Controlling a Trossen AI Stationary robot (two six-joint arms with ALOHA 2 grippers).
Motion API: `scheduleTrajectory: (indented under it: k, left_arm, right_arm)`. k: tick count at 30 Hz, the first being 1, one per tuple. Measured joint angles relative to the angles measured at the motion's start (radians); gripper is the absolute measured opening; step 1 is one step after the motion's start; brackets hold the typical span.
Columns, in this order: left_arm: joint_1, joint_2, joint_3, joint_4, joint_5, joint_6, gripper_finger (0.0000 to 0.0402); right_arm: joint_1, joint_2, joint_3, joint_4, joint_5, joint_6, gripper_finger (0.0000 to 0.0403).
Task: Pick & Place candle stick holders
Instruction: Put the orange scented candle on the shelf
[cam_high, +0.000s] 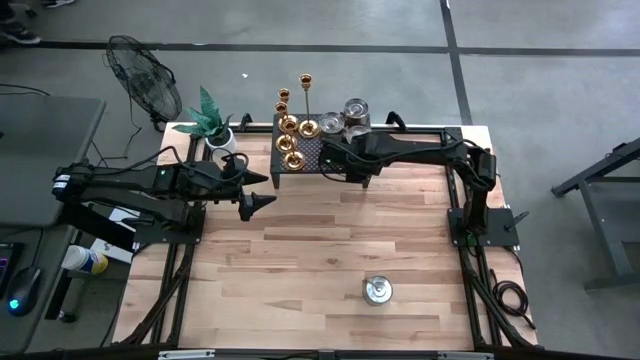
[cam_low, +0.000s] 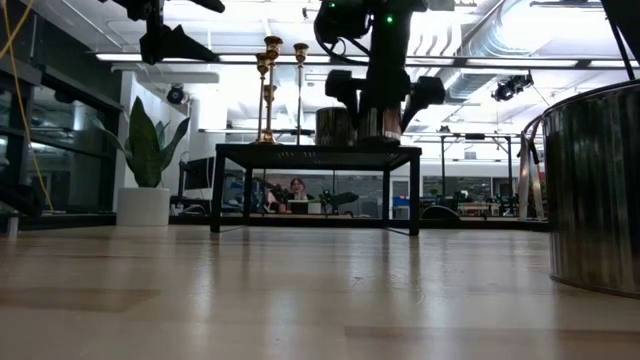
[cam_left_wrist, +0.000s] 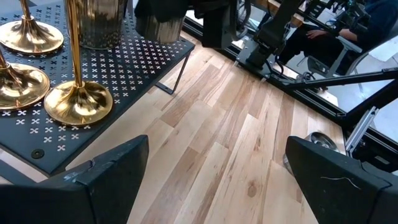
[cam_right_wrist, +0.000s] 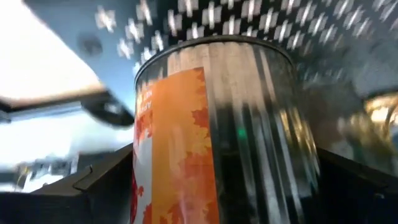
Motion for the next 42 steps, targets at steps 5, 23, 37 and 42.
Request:
scheduleTrajectory:
  k: [5,23,37,42]
  left_arm:
    - [0.000,0.000,0.000,0.000,0.000,0.000,0.0374]
    - [0.000,0.000,0.000,0.000,0.000,0.000,0.0374]
    - [0.000,0.000,0.000,0.000,0.000,0.000,0.0374]
    - [0.000,0.000,0.000,0.000,0.000,0.000,0.0374]
  right_arm:
    - [0.001,0.000,0.000,0.001,-0.063,0.004,0.0373]
    - [-0.008,0.000,0.001,0.002,-0.061,-0.023,0.0373]
    - [-0.012,-0.005,0.006,0.041,-0.236,-0.026,0.0374]
    - [-0.014,-0.003,0.004,0.042,-0.200,-0.023,0.0374]
